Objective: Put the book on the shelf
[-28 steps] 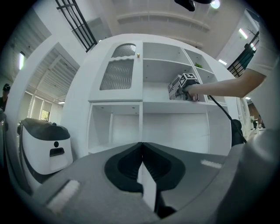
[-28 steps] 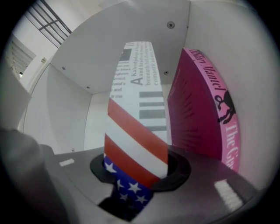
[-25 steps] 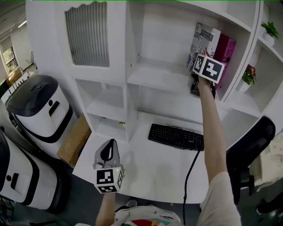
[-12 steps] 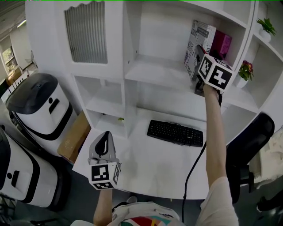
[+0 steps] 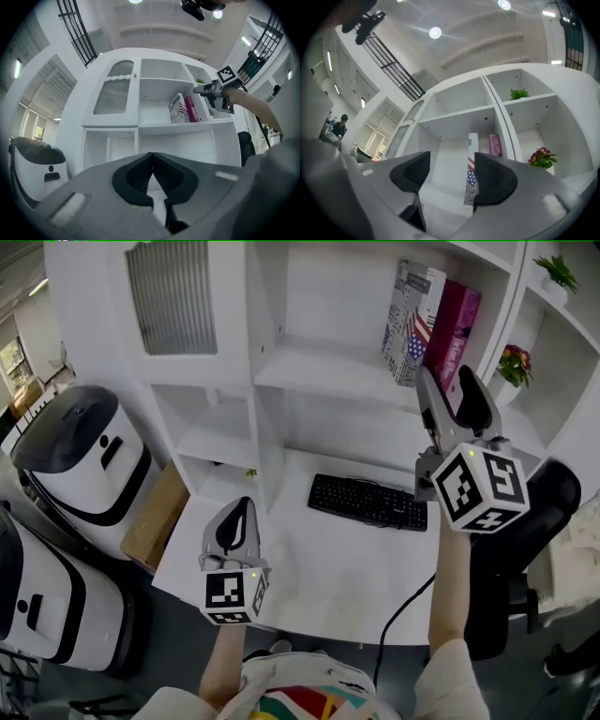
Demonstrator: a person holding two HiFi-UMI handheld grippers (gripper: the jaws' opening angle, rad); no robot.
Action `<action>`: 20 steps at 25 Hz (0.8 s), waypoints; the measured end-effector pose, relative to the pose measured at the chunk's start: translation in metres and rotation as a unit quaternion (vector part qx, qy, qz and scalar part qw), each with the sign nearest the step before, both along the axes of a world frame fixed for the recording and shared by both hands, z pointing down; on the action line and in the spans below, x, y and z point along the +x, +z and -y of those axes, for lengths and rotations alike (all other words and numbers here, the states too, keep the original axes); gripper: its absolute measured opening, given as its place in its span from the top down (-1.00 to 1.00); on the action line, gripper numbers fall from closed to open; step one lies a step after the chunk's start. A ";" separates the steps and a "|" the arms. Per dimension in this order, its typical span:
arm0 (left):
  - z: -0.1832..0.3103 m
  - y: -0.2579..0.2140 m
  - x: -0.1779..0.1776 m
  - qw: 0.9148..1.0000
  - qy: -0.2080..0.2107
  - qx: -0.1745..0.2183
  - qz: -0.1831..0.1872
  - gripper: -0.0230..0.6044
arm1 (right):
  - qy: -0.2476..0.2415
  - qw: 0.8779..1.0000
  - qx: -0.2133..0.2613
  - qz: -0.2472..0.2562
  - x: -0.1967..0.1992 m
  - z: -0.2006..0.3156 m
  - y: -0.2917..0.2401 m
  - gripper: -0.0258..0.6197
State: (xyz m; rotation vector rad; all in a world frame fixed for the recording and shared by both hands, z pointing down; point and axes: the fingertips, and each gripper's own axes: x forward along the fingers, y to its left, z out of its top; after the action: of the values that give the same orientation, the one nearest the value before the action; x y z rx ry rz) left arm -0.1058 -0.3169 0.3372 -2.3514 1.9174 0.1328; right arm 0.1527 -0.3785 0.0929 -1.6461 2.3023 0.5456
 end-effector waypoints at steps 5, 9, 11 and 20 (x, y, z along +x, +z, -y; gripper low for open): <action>-0.009 -0.004 0.013 1.000 0.008 0.022 0.008 0.92 | 0.034 0.997 0.046 -0.055 -0.001 -0.042 0.033 0.11; -0.014 -0.003 0.017 0.999 0.007 0.031 0.010 0.92 | 0.032 0.997 0.054 -0.047 -0.004 -0.068 0.061 0.19; -0.018 -0.002 0.019 0.999 0.006 0.034 0.017 0.92 | 0.029 0.998 0.050 -0.032 -0.002 -0.078 0.079 0.23; -0.038 -0.008 0.028 0.998 0.003 0.057 0.034 0.92 | 0.052 0.998 0.020 -0.013 -0.006 -0.109 0.156 0.91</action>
State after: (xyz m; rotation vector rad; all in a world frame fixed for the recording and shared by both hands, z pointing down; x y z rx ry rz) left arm -0.0779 -0.2793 0.3288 -2.2586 1.8217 0.1570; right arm 0.1469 -0.2694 0.2487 -1.7567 2.2184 0.6342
